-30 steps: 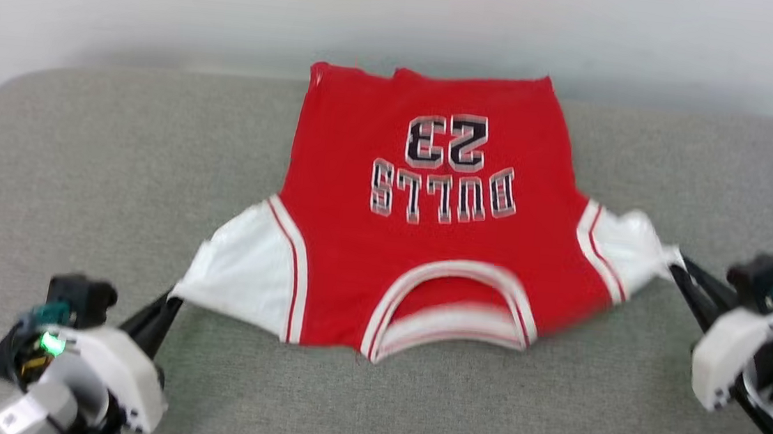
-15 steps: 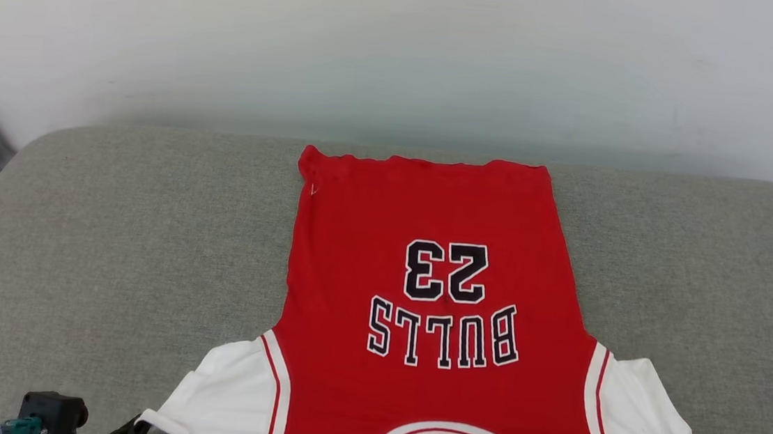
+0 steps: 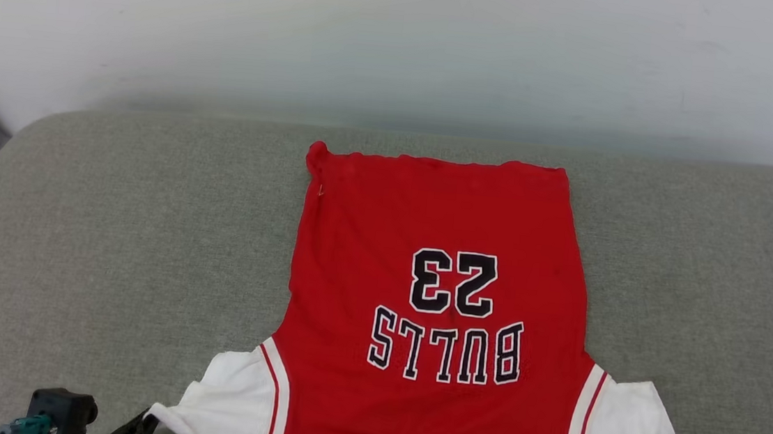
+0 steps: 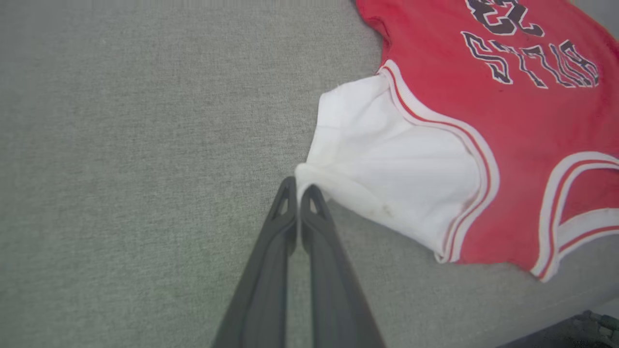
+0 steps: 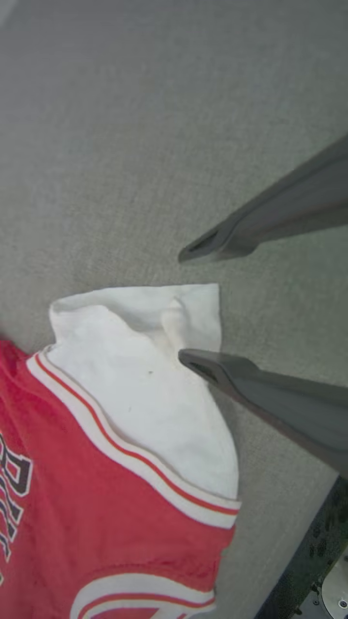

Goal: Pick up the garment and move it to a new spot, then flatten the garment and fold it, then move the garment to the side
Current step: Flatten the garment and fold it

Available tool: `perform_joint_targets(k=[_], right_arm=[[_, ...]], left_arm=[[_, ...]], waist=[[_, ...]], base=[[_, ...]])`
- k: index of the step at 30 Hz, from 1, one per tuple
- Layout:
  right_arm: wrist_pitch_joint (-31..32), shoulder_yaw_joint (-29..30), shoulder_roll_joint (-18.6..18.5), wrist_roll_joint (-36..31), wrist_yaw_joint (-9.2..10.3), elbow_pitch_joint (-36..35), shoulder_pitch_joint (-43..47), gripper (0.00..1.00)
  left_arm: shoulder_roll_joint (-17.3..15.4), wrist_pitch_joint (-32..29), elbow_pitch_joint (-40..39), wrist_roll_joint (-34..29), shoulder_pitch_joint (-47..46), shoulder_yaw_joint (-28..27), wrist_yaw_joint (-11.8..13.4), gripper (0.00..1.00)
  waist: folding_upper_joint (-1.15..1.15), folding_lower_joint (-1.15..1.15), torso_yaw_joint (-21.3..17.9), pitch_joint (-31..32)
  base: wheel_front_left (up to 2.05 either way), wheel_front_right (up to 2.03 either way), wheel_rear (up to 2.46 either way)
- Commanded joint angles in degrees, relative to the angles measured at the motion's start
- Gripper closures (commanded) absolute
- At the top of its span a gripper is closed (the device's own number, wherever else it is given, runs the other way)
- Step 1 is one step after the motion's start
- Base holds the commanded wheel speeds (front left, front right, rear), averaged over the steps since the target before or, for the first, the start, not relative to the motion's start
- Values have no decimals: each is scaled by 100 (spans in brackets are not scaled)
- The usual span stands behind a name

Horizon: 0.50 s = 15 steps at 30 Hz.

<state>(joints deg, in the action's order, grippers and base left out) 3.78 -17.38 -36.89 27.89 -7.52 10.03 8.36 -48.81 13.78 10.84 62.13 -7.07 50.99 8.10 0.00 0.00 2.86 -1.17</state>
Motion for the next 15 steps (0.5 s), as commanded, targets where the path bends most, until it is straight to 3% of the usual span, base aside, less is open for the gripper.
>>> perform_joint_targets(k=[1, 9, 12, 15], right_arm=[[23, 112, -33, -27, 5, -119, -123, 0], [749, 1435, -297, 73, 5, -1524, -1296, 0], [1166, 1691, -407, 290, 5, -1732, -2193, 0], [1671, 1593, -620, 358, 5, -1736, -3171, 0]], left_arm=[[12, 22, -39, -40, -77, -29, 20, 100], [99, 72, -392, -421, -463, -98, 136, 100], [189, 89, -533, -573, -688, -147, 147, 100], [297, 100, -620, -751, -900, -170, 143, 100]], waist=[[0, 0, 31, -54], [0, 0, 341, -630], [0, 0, 519, -1022], [0, 0, 708, -1410]], base=[[0, 0, 0], [0, 0, 0], [0, 0, 0], [0, 0, 0]])
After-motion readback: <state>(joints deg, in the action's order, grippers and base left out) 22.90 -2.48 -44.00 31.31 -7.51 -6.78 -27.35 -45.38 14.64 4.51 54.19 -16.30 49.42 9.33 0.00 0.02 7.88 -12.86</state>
